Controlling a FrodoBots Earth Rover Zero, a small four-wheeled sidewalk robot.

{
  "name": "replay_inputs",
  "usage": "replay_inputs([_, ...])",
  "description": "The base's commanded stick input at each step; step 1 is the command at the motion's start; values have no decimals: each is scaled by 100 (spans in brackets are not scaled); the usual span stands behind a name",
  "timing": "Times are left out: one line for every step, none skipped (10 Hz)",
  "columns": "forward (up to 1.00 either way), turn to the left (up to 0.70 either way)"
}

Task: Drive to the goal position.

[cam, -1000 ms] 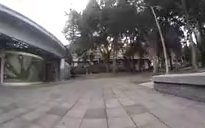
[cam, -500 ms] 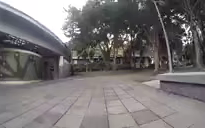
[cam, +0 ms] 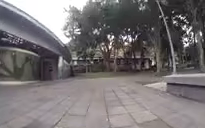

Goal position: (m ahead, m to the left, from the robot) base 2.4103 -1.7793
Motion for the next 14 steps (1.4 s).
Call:
replay_inputs([70,0])
replay_inputs([70,-2])
replay_inputs([70,-8])
replay_inputs([70,-14])
replay_inputs([70,-14])
replay_inputs([70,-14])
replay_inputs([70,-14])
replay_inputs([70,-14])
replay_inputs([70,-14])
replay_inputs([70,-14])
replay_inputs([70,-14])
replay_inputs([70,-14])
replay_inputs([70,-14])
replay_inputs([70,-14])
